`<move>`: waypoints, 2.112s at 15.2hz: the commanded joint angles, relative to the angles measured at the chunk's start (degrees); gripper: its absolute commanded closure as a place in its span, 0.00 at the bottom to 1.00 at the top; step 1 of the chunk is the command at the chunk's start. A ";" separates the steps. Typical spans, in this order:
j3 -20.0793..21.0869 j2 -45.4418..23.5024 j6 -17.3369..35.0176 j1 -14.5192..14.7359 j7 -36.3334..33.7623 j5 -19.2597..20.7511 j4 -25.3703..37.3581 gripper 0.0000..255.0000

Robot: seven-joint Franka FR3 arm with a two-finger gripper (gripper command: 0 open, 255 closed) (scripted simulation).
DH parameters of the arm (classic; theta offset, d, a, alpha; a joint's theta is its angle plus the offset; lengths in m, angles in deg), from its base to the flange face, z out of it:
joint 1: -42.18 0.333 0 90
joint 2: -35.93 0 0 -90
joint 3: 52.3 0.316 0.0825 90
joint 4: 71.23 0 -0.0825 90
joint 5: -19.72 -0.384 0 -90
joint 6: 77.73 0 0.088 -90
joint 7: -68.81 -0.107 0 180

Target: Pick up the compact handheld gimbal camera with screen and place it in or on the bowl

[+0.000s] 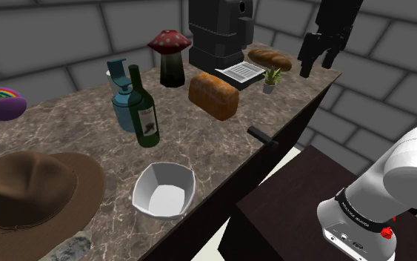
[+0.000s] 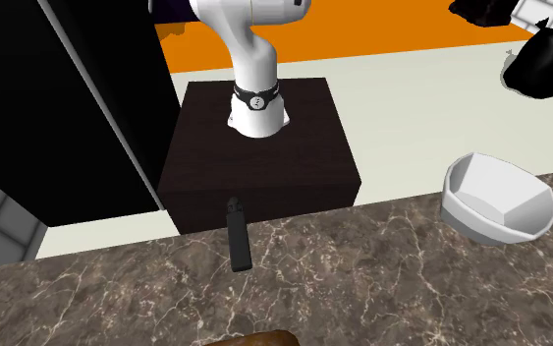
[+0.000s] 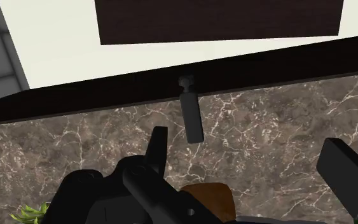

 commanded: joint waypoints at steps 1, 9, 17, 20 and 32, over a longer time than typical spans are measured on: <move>0.00 0.00 0.00 0.00 0.00 0.00 0.00 0.00; -3.33 -2.99 17.90 0.02 5.59 1.93 -13.07 0.00; -6.85 -13.90 38.31 -0.27 11.11 3.73 -20.76 0.00; -8.15 -20.16 46.43 -0.27 13.31 4.07 -21.96 0.00; -10.88 -41.95 68.66 0.65 20.52 1.36 -20.99 0.00</move>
